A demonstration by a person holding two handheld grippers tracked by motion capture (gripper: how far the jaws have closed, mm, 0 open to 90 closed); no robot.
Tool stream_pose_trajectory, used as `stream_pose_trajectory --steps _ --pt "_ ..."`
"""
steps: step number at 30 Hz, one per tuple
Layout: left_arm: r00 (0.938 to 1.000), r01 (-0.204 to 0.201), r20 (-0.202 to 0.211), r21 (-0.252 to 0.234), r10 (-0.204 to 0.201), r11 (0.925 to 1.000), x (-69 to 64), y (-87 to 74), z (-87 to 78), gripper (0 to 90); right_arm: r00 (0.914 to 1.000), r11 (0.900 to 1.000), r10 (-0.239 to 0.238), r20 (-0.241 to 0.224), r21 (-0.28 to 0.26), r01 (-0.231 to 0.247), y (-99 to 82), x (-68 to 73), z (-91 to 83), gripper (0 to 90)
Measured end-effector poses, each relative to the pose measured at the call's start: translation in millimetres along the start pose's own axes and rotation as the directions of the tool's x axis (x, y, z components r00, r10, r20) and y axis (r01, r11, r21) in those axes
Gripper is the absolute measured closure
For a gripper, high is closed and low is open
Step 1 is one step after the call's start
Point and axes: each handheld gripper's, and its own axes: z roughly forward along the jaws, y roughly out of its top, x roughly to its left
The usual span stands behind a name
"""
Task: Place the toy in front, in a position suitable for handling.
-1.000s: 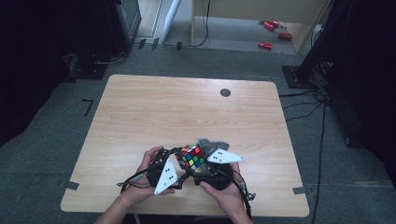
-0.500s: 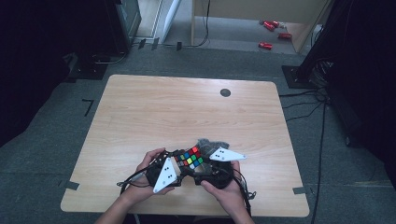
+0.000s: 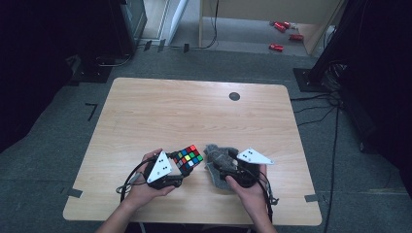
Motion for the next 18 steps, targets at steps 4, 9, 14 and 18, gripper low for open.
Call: stream_pose_trajectory --steps 4,9,14,18 --pt "0.9997 0.026 0.004 0.003 -0.026 0.9997 2.1 -1.1 -1.1 34.1 0.9997 0.9951 0.013 0.021 0.098 -0.015 -13.4 -11.4 13.4 39.4" --pt "0.9972 0.074 0.009 -0.014 -0.074 0.9971 6.5 -0.3 -4.1 34.1 0.9994 0.9745 0.003 0.035 0.224 -0.01 -28.5 -16.2 30.4 43.7" --pt "0.9968 0.08 0.007 -0.015 -0.08 0.9967 4.6 -0.9 -3.9 34.1 0.9977 0.974 -0.025 0.064 0.227 0.01 -34.8 -14.3 35.2 51.8" --pt "0.9962 0.085 0.021 -0.02 -0.085 0.9962 2.5 -0.2 -3.1 34.1 0.9958 0.9719 -0.06 0.07 0.232 0.042 -35.2 -12.9 33.6 62.7"
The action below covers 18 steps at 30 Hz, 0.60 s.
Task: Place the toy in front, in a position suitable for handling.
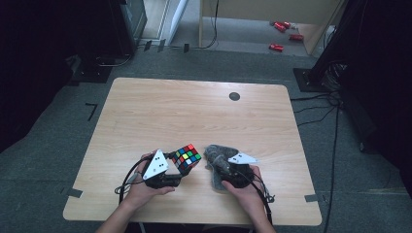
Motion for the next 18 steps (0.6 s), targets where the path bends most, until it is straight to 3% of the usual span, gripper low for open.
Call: stream_pose_trajectory --steps 4,9,14,18 --pt "1.0 -0.007 -0.002 0.002 0.007 1.0 -1.9 0.3 0.8 34.1 0.9997 0.9999 -0.015 -0.022 -0.007 0.015 3.6 2.7 -8.0 72.4" --pt "0.9995 -0.016 0.029 0.02 0.016 0.9997 -5.4 -0.1 4.4 34.2 0.9972 0.9912 -0.01 -0.074 -0.132 0.0 13.8 10.7 -28.1 73.9" --pt "0.9969 -0.056 0.057 0.046 0.054 0.9973 -12.8 -0.7 8.4 34.2 0.9919 0.9581 -0.026 -0.124 -0.286 -0.01 22.9 19.4 -53.2 73.6" --pt "0.9948 -0.073 0.075 0.058 0.068 0.9957 -18.1 0.3 10.3 34.2 0.9729 0.9325 -0.043 -0.227 -0.359 -0.043 31.2 33.4 -69.7 73.2"
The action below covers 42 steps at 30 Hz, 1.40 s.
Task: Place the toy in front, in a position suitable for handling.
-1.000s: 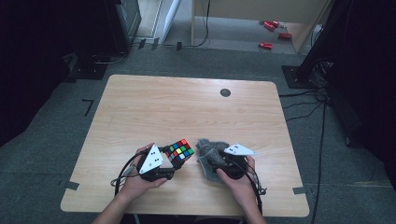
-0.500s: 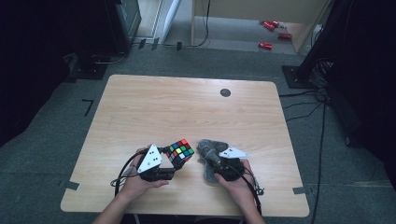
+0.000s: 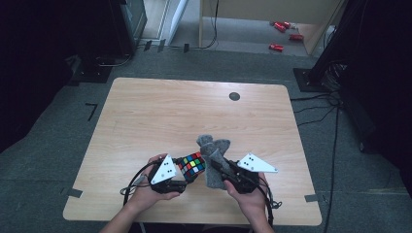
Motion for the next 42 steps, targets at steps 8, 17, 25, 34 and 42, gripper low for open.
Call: stream_pose_trajectory --steps 8,17,25,34,42 --pt "0.9986 -0.047 0.023 -0.03 0.048 0.9985 -15.6 6.9 0.0 34.2 0.9953 0.9994 -0.034 -0.091 -0.009 0.033 3.4 27.7 6.4 71.6" --pt "0.9985 -0.049 0.022 -0.035 0.05 0.9982 -13.4 6.9 -1.7 34.3 0.996 0.9957 0.089 -0.009 0.027 -0.088 -1.2 -1.9 4.0 71.6" --pt "0.9984 -0.055 0.013 -0.04 0.056 0.9977 -14.1 7.8 -3.6 34.3 0.9984 0.9999 -0.011 -0.055 0.002 0.012 4.4 23.7 6.9 70.8" --pt "0.9988 -0.047 0.014 -0.043 0.048 0.998 -9.7 7.4 -4.9 34.3 0.9993 0.9993 0.036 0.005 -0.008 -0.036 1.3 14.4 2.6 71.0" --pt "0.9987 -0.049 0.009 -0.055 0.05 0.9973 -10.9 9.1 -7.7 34.3 1.0 1.0 -0.007 0.001 0.003 0.007 1.4 25.5 7.3 70.2"
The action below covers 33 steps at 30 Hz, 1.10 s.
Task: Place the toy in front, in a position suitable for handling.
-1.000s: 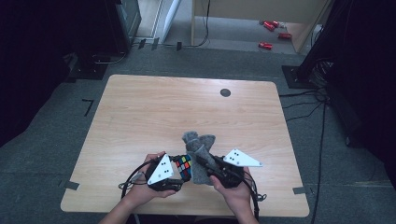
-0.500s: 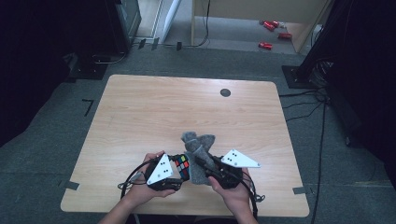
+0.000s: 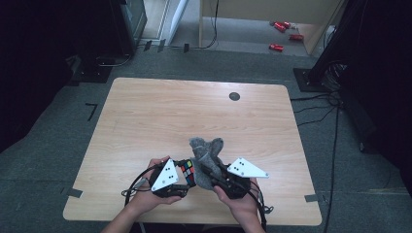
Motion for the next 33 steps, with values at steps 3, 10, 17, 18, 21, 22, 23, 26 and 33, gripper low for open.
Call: stream_pose_trajectory --steps 3,10,17,18,21,22,23,26,33 --pt "1.0 -0.002 -0.001 0.0 0.002 1.0 0.9 0.5 -0.3 34.2 0.9975 0.9988 0.043 0.055 0.022 -0.045 -4.3 -13.8 0.8 70.5" --pt "1.0 0.004 0.004 0.013 -0.004 0.9999 0.1 -0.5 3.2 34.2 0.9999 1.0 -0.003 0.014 0.009 0.003 -0.1 -0.7 -0.4 69.9" --pt "0.9999 -0.005 0.009 -0.017 0.005 0.9998 1.5 1.8 -3.3 34.2 0.9996 0.9997 0.021 0.019 0.008 -0.021 0.6 -4.6 0.4 69.3" --pt "1.0 -0.001 0.005 -0.015 0.001 0.9999 2.1 1.6 -3.1 34.2 0.9983 0.9986 0.048 0.034 0.021 -0.049 -0.8 -10.2 0.3 69.8" --pt "1.0 0.007 -0.007 0.001 -0.007 1.0 2.9 0.9 -0.7 34.2 0.9958 0.9962 0.077 0.049 0.036 -0.079 -2.4 -17.1 -1.0 70.5" --pt "0.9999 0.01 -0.006 0.009 -0.01 0.9999 2.9 0.4 1.0 34.2 0.9968 0.997 0.07 0.039 0.032 -0.071 -1.9 -15.2 -1.7 70.5" --pt "1.0 0.006 -0.004 0.026 -0.006 0.9996 2.1 -0.6 3.3 34.2 0.9981 0.998 0.058 0.021 0.023 -0.059 -0.8 -11.4 -2.2 70.4" --pt "0.9999 -0.007 0.012 0.026 0.007 0.9996 -1.2 -2.3 5.2 34.2 0.9996 1.0 -0.003 -0.027 0.006 0.004 3.3 2.6 -1.7 70.3" --pt "0.9999 0.0 0.011 -0.011 0.0 0.9999 3.0 0.3 -2.3 34.2 0.9983 0.9985 0.052 0.027 0.017 -0.053 -5.7 -16.8 1.1 70.9"
